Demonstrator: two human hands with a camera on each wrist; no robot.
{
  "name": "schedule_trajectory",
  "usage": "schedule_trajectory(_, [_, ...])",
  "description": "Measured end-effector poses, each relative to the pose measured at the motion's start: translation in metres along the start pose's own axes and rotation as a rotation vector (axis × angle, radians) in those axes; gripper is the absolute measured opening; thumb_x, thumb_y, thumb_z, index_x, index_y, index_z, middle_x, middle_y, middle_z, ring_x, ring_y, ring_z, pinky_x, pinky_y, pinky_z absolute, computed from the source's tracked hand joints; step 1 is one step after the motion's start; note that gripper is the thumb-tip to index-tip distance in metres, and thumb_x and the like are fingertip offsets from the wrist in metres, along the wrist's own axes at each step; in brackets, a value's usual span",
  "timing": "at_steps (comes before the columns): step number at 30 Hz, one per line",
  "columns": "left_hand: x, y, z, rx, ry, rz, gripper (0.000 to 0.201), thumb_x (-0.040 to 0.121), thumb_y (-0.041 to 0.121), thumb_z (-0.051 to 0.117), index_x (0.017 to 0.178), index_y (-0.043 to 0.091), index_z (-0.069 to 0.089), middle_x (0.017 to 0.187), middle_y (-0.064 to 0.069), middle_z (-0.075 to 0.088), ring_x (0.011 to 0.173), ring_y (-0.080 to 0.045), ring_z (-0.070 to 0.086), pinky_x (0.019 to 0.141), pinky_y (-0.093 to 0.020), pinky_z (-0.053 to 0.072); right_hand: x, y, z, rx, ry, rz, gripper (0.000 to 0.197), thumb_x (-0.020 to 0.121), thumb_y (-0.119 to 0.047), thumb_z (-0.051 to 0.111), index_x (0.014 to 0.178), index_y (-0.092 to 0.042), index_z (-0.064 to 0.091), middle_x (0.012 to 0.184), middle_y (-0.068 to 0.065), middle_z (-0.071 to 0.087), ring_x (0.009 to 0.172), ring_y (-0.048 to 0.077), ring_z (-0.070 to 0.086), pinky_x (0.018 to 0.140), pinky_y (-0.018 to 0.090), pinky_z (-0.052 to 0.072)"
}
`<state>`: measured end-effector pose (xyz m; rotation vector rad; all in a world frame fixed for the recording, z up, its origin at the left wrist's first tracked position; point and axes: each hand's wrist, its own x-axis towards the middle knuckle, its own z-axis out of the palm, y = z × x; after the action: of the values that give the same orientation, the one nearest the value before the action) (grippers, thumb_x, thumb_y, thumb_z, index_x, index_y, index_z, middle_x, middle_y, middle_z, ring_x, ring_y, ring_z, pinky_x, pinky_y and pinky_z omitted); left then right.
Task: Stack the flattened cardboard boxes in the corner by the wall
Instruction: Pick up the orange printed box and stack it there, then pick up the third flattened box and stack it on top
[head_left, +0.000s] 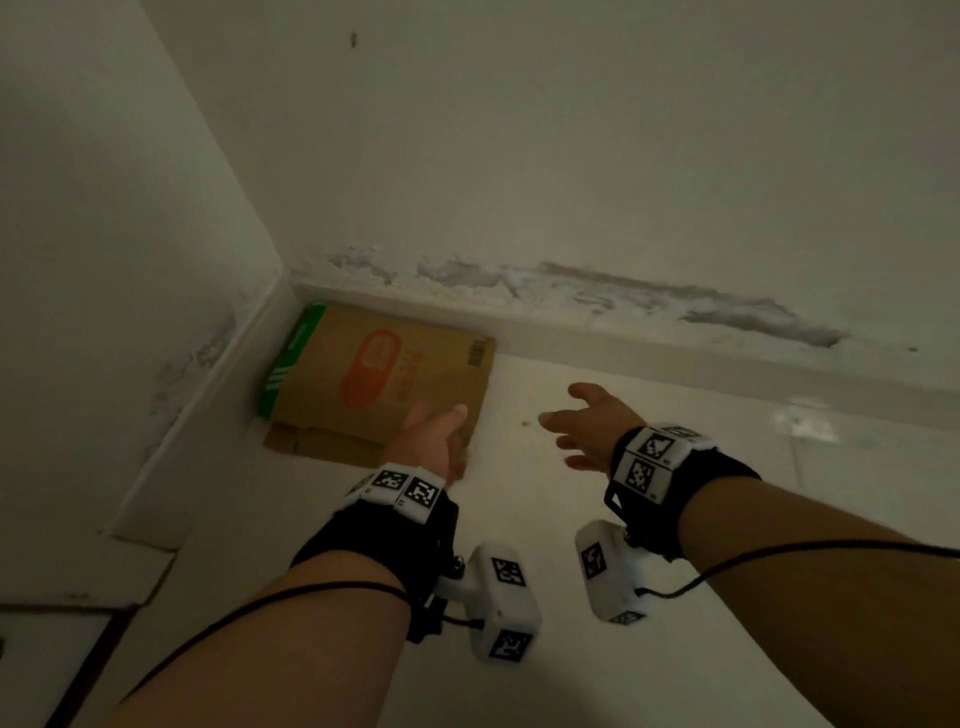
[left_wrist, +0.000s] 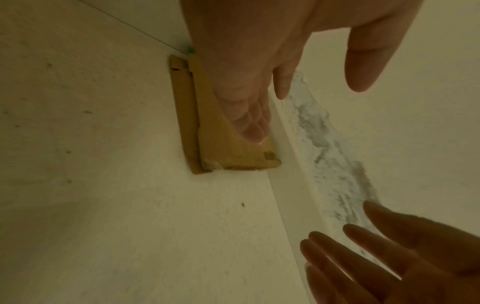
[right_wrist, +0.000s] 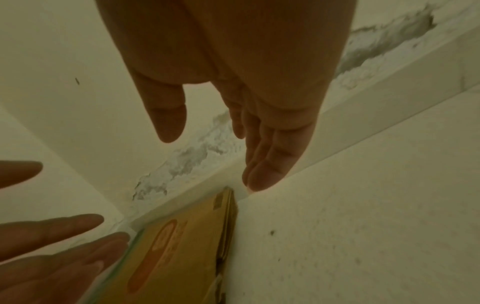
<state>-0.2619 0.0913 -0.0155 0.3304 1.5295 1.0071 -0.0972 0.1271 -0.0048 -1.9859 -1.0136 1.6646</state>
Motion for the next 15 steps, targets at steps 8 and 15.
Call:
schedule_trajectory(8, [-0.086,0.008,0.095,0.056,-0.186,0.048,0.058,0.089,0.017,0.053,0.143,0.021,0.034,0.137,-0.010,0.048,0.124,-0.025,0.048,0.086,-0.035,0.041,-0.081,0.006,-0.113,0.083,0.083,-0.071,0.069,0.086,-0.020,0.064,0.144,-0.018,0.029,0.138,0.017,0.050,0.122,0.031,0.054,0.094,0.040,0.049])
schedule_trajectory(15, [-0.155,-0.009,0.166,0.182,-0.344,0.128,0.049,0.094,0.011,0.040,0.143,0.015,0.035,0.146,-0.014,0.043,0.133,-0.033,0.042,0.090,-0.036,0.036,-0.144,0.069,-0.214,0.221,0.246,-0.075,0.065,0.085,-0.020,0.064,0.142,-0.016,0.034,0.133,0.017,0.055,0.116,0.029,0.057,0.091,0.038,0.051])
